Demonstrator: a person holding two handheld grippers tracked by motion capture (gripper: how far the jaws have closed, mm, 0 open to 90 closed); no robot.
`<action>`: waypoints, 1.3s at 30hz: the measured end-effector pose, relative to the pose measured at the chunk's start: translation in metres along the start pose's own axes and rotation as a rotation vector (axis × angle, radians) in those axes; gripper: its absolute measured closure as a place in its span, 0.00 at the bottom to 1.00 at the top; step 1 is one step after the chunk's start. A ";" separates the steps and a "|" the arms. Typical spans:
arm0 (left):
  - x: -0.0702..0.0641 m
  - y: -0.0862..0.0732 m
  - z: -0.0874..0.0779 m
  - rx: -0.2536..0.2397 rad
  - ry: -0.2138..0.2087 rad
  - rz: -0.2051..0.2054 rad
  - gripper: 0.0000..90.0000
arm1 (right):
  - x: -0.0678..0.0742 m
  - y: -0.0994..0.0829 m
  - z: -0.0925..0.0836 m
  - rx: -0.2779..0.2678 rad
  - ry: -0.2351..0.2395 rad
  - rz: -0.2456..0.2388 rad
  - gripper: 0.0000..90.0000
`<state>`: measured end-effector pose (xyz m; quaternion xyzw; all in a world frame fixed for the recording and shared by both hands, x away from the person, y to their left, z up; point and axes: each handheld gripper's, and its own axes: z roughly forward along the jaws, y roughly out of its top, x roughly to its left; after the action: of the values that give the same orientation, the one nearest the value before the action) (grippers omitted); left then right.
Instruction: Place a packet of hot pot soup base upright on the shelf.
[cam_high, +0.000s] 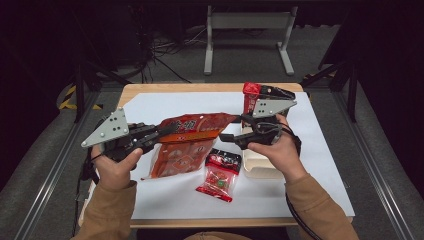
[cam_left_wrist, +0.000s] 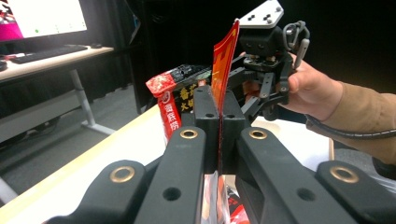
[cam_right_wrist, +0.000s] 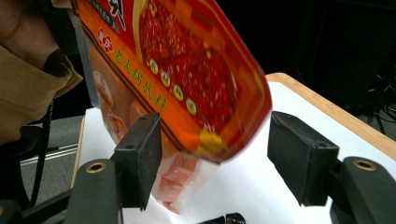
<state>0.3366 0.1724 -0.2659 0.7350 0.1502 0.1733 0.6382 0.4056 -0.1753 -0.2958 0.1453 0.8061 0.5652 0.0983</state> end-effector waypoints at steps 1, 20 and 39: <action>0.000 0.000 0.001 -0.005 -0.006 -0.004 1.00 | -0.001 0.000 0.003 -0.004 0.010 0.000 0.40; -0.001 -0.001 0.004 -0.024 -0.038 -0.009 1.00 | 0.000 -0.005 0.022 -0.016 0.100 0.013 0.45; 0.003 -0.003 0.000 -0.035 -0.016 -0.034 1.00 | 0.004 -0.003 0.020 0.017 0.173 -0.042 0.89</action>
<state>0.3390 0.1743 -0.2689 0.7224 0.1546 0.1593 0.6549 0.4080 -0.1568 -0.3051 0.0796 0.8193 0.5665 0.0389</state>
